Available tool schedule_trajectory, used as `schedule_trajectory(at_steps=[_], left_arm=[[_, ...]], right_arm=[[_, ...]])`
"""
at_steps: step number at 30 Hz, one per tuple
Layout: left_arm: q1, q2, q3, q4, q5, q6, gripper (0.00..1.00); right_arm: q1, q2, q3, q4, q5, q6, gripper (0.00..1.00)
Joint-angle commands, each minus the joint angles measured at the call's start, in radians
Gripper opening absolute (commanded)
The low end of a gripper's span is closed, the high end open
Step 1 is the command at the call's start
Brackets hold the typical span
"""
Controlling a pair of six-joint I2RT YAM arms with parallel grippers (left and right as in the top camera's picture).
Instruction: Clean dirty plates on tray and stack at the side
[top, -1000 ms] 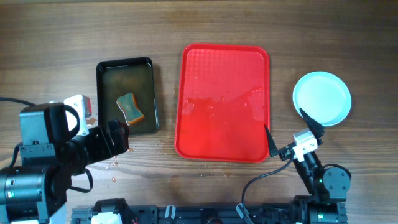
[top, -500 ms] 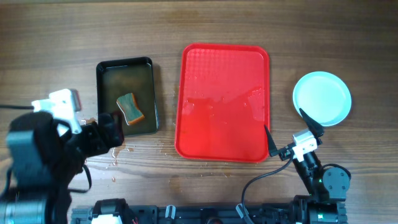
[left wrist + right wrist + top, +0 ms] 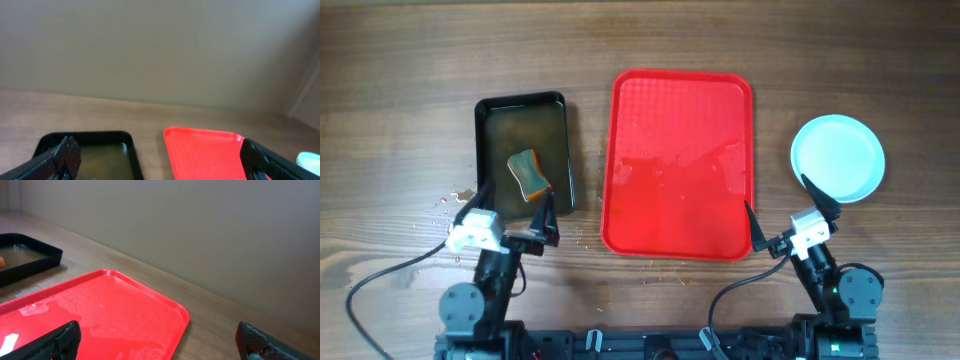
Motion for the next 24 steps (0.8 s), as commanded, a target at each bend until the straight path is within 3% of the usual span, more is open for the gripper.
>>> schedule_trajectory(at_steps=[1,4,24], left_arm=[[-0.01,-0.011,-0.063,-0.029,-0.042,0.019,1.0],[-0.011,-0.008,-0.063,-0.101,-0.048,0.018,1.0],[-0.011,-0.005,-0.063,-0.101,-0.048,0.018,1.0]], right_arm=[[0.003,-0.009,-0.003,0.005,0.0,-0.009,1.0],[0.003,-0.009,-0.003,0.005,0.0,-0.008,1.0],[0.003,-0.009,-0.003,0.005,0.0,-0.009,1.0]])
